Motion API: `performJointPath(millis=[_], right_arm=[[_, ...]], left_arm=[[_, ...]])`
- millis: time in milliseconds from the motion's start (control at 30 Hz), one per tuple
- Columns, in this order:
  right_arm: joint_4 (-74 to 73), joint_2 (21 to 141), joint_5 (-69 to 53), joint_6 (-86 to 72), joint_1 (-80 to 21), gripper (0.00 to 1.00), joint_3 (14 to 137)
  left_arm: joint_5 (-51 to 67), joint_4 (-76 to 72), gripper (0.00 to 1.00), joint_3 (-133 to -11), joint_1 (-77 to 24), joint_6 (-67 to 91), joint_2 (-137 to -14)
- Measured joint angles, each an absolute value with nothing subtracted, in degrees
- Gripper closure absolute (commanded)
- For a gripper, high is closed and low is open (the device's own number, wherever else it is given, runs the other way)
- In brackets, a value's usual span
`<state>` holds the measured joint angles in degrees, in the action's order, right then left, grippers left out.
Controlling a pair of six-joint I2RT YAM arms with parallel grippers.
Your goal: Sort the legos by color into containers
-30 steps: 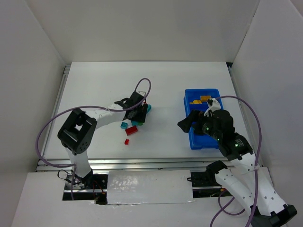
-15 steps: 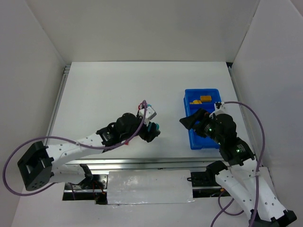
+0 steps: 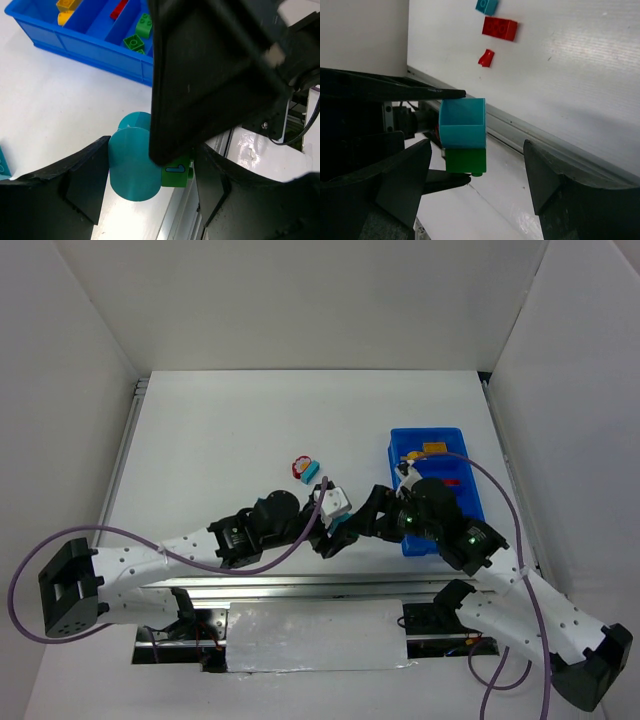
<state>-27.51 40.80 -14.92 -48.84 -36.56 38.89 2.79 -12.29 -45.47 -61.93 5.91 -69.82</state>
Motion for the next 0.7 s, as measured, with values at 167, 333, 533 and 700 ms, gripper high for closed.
performJointPath(millis=[167, 333, 533, 700], right_arm=[[-25.3, 43.0, -14.6, -49.2, -40.6, 0.26, 37.9], [-21.3, 45.2, -15.5, -50.0, -42.7, 0.50, 37.1], [-18.3, 45.7, -15.4, -51.0, -42.9, 1.00, 35.2], [-14.5, 45.1, -16.2, -51.3, -43.2, 1.00, 34.3]], left_arm=[[2.6, -11.2, 0.98, -46.4, -62.7, 4.7, -70.0], [2.8, -9.9, 0.92, -46.4, -63.1, 4.4, -70.0], [1.7, -9.3, 0.69, -46.3, -63.6, 4.5, -69.6], [-0.6, -10.5, 0.01, -44.8, -63.7, 4.6, -67.1]])
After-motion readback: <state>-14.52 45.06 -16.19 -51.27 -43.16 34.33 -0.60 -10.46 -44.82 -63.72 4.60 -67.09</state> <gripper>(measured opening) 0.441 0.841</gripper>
